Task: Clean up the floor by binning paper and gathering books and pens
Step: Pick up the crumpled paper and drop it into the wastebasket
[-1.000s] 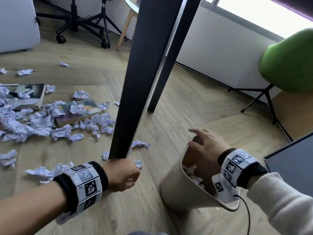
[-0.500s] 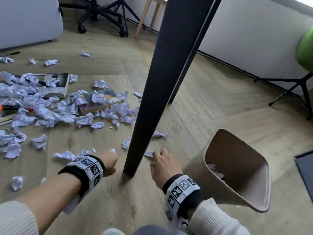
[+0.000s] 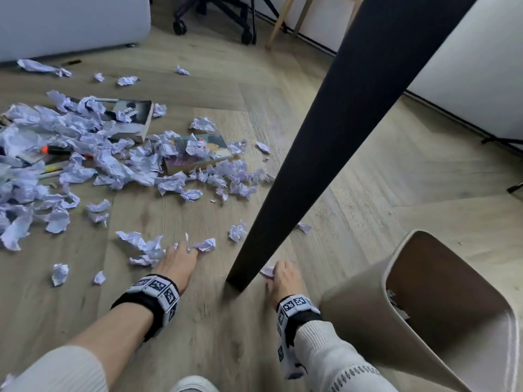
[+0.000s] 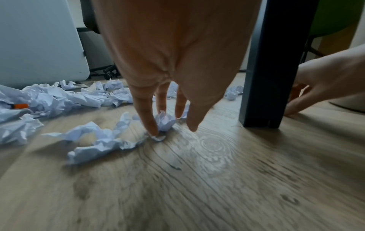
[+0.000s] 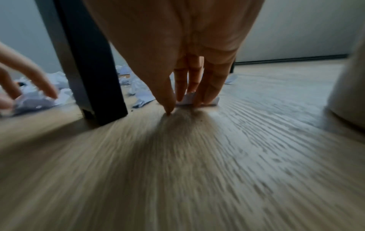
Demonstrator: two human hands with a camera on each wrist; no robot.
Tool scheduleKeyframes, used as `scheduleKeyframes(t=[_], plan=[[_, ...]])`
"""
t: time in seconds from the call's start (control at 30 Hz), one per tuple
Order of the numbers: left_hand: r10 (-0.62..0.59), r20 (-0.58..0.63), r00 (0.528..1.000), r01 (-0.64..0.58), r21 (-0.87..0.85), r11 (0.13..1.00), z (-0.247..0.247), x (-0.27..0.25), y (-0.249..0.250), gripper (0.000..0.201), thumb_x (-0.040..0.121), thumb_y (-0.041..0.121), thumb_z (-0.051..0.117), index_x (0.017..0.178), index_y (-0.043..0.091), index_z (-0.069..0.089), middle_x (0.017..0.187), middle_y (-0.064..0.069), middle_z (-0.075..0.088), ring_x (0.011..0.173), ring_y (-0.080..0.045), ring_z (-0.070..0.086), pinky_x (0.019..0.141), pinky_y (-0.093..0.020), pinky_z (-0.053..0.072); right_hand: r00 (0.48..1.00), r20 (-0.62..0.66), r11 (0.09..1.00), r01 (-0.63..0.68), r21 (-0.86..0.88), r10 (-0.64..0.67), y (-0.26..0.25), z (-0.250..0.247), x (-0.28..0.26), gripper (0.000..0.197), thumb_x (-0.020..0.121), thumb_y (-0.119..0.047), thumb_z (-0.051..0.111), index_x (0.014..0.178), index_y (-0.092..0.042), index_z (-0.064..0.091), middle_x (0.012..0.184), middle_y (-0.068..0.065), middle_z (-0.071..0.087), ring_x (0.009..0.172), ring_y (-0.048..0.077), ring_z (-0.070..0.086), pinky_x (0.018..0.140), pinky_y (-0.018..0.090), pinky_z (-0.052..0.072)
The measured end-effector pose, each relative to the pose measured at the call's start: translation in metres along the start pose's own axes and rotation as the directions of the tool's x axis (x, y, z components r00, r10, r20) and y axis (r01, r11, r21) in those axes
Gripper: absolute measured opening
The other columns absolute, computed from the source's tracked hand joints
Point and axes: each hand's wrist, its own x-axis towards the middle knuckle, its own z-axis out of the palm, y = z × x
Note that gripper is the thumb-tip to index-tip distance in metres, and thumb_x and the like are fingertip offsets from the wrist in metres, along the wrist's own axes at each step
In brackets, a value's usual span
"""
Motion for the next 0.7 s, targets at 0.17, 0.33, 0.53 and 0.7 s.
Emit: scheduleKeyframes(t=[0.17, 0.33, 0.53, 0.7], plan=[[-0.018, -0.007, 1.0, 0.017, -0.178, 0.984, 0.002, -0.001, 0.003, 0.027, 0.093, 0.011, 0.045, 0.119, 0.011, 0.044, 0.119, -0.01, 0.046, 0.107, -0.028, 0.052, 0.088, -0.037, 0.047, 0.999, -0.007, 0.999, -0.043, -0.005, 0.043, 0.008, 0.0, 0.0, 0.033, 0.099, -0.036, 0.043, 0.111, -0.008, 0.053, 0.116, 0.012, 0.057, 0.107, 0.03, 0.05, 0.09, 0.034, 0.037], [0.044, 0.017, 0.999, -0.039, -0.21, 0.977, -0.017, -0.002, 0.014, 0.019, 0.089, 0.007, 0.05, 0.107, 0.01, 0.056, 0.115, -0.012, 0.05, 0.102, -0.028, 0.058, 0.081, -0.031, 0.045, 0.968, -0.12, 0.976, -0.218, 0.024, 0.219, 0.01, -0.008, 0.001, 0.025, 0.096, -0.025, 0.041, 0.108, -0.01, 0.058, 0.115, 0.009, 0.048, 0.11, 0.029, 0.041, 0.084, 0.036, 0.038], [0.028, -0.063, 0.998, -0.042, -0.225, 0.973, -0.024, -0.013, 0.014, 0.03, 0.091, 0.008, 0.047, 0.12, 0.011, 0.053, 0.117, -0.013, 0.052, 0.106, -0.029, 0.058, 0.086, -0.033, 0.045, 0.981, -0.136, 0.978, -0.112, 0.175, 0.137, 0.0, -0.019, 0.026, 0.02, 0.094, -0.003, 0.04, 0.113, -0.004, 0.047, 0.114, 0.016, 0.055, 0.095, 0.03, 0.054, 0.078, 0.039, 0.046], [-0.017, -0.107, 0.994, -0.014, -0.288, 0.958, -0.03, -0.023, -0.004, 0.022, 0.088, 0.007, 0.049, 0.093, 0.021, 0.065, 0.102, -0.004, 0.063, 0.098, -0.023, 0.057, 0.076, -0.027, 0.04, 0.922, -0.307, 0.964, -0.18, 0.198, 0.235, 0.007, -0.032, 0.071, 0.043, 0.086, -0.013, 0.057, 0.128, -0.011, 0.046, 0.122, 0.016, 0.05, 0.105, 0.031, 0.051, 0.083, 0.038, 0.046]])
